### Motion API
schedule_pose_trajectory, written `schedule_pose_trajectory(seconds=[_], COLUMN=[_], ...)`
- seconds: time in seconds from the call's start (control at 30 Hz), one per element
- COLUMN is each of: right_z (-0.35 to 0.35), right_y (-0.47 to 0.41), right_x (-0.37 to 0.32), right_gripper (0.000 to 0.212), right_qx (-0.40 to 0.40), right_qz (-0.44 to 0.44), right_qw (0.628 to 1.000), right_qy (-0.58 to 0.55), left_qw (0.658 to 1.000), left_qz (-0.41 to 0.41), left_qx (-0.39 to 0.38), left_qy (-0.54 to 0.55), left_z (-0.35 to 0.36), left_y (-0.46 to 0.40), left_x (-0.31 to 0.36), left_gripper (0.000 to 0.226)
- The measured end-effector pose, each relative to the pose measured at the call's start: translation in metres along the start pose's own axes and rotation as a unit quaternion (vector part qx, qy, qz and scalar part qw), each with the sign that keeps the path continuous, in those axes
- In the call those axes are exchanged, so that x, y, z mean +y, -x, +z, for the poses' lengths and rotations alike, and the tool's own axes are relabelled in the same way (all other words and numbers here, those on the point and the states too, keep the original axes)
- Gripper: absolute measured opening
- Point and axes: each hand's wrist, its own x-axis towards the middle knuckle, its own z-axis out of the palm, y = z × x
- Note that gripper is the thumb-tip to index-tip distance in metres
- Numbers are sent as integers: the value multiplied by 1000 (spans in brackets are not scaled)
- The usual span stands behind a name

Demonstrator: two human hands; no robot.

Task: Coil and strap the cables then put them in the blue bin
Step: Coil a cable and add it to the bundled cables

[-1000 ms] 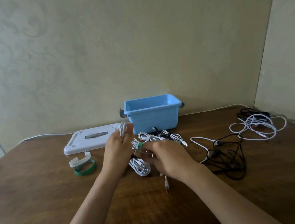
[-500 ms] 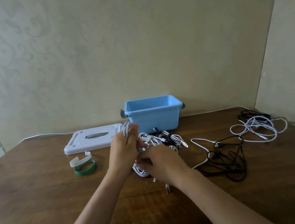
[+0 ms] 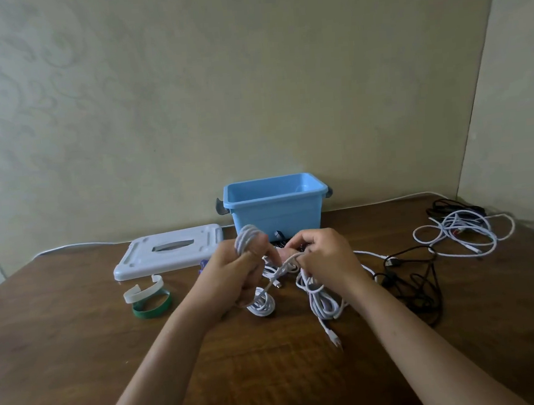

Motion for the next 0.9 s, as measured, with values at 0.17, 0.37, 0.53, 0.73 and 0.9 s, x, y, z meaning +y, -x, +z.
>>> schedule_pose_trajectory(seconds=[0.17, 0.37, 0.53, 0.73, 0.9], right_z=[-3, -9, -11, -14, -9], right_y=[-2, 2, 3, 1, 6], right_x=[-3, -9, -8, -7, -13], right_gripper=[21, 28, 22, 7, 19], right_qx=[16, 16, 33, 21, -75], right_qz=[-18, -42, -65, -98, -103], right_qw=[999, 999, 995, 987, 992], right_qy=[-23, 27, 62, 129, 12], left_qw=[953, 919, 913, 879, 887], left_qz=[68, 28, -21, 8, 11], left_qx=[93, 55, 72, 224, 252], left_qy=[-281, -390, -401, -420, -386], left_z=[2, 7, 14, 10, 8], left_y=[-8, -8, -9, -6, -8], left_x=[-7, -12, -13, -5, -8], left_gripper=[28, 42, 52, 53, 46])
